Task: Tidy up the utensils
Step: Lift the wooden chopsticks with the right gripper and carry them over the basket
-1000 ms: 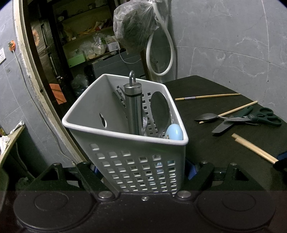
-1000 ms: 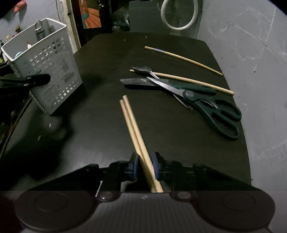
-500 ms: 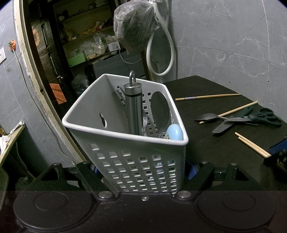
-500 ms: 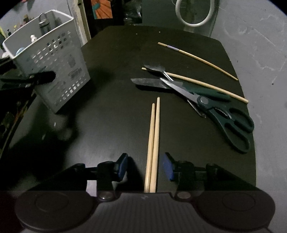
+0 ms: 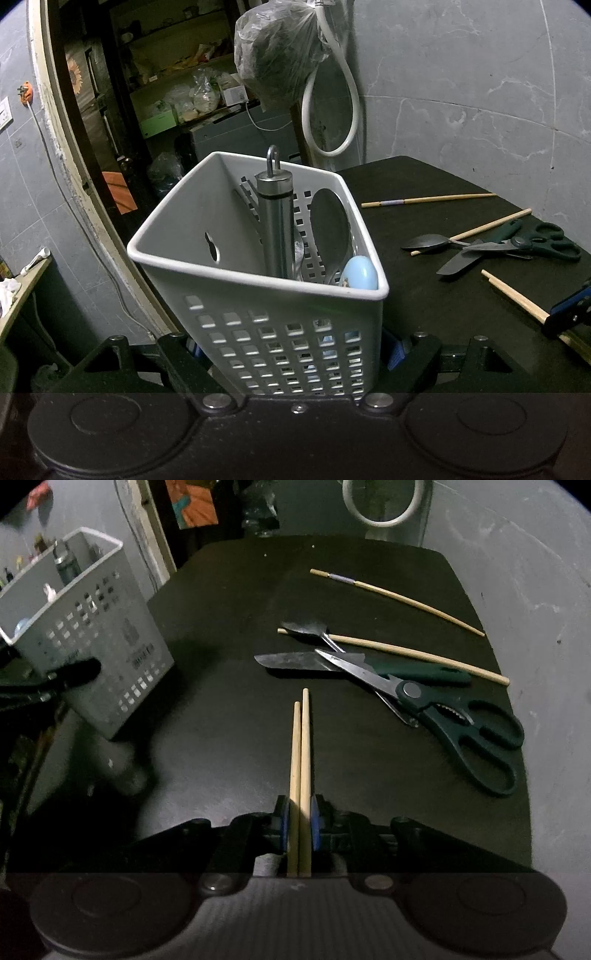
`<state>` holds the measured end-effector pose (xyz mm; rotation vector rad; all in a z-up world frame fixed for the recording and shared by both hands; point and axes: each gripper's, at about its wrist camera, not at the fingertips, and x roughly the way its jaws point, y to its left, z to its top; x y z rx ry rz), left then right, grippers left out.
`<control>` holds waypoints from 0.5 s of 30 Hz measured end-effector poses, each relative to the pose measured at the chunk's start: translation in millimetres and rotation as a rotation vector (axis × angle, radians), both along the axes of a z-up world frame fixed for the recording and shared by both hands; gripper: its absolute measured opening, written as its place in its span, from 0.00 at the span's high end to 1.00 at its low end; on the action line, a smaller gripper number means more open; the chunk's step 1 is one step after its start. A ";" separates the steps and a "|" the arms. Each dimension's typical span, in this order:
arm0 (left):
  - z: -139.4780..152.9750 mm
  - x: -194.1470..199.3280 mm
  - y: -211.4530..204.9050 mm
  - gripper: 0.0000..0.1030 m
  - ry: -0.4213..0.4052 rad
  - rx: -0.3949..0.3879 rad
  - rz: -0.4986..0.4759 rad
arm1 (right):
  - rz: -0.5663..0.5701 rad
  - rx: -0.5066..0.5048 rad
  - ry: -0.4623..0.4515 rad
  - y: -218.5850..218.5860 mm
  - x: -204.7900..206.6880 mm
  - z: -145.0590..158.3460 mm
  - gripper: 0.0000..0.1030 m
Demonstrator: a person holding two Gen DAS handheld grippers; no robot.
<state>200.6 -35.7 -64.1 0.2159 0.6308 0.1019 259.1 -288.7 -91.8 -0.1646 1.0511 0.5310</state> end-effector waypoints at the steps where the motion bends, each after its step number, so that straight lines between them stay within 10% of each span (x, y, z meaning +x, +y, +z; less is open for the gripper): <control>1: -0.1 0.0 -0.1 0.18 0.000 -0.001 0.001 | -0.008 0.015 0.002 -1.6 0.0 0.7 0.87; 15: 1.4 2.4 -0.4 0.18 0.004 0.001 -0.001 | -0.081 0.244 -0.060 -22.8 -4.8 16.1 0.87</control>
